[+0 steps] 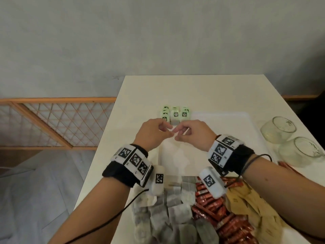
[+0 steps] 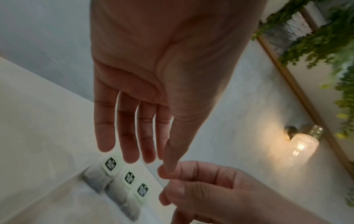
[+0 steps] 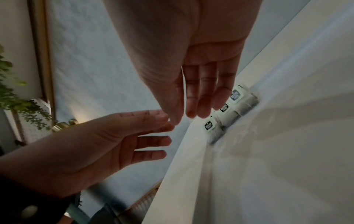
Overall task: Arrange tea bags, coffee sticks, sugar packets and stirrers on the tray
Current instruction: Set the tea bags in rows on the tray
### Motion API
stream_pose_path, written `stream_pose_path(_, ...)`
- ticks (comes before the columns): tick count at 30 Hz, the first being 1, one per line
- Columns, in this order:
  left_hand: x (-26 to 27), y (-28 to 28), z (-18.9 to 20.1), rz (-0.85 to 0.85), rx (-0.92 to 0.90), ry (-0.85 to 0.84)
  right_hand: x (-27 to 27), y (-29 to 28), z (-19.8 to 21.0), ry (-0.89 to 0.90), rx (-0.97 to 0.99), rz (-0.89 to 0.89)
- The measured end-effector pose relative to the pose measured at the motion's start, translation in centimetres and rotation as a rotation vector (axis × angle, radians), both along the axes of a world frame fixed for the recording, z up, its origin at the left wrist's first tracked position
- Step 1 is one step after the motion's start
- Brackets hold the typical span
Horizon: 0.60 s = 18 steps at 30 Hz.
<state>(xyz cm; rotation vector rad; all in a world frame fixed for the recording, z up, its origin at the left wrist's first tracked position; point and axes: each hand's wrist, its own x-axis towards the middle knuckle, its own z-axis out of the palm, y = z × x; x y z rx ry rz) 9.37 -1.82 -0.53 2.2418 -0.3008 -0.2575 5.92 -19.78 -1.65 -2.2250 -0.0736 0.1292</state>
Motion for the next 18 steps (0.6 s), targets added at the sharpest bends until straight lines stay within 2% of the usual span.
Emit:
stream_pose_path(3, -3.2, 0.2, -0.2, -0.091, 0.109, 0.027, -4.0, -0.3, -1.0, 0.054, -0.01, 0.086)
stream_pose_path(5, -5.1, 0.5, -0.4, -0.205, 0.221, 0.11, -6.0, -0.3, -1.8, 0.097, -0.034, 0.132)
stream_pose_path(9, -8.4, 0.7, -1.4, -0.426, 0.479, 0.225, -8.9, -0.8, -3.2, 0.125, -0.065, 0.14)
stream_pose_path(14, -10.9, 0.2, -3.6, -0.392, 0.621, 0.118, -10.9, -1.3, -3.9, 0.121, -0.06, 0.093)
stream_pose_path(18, -11.5, -0.5, -3.5, -0.383, 0.684, 0.04, -12.1, -1.4, -4.2, 0.125, -0.047, 0.068)
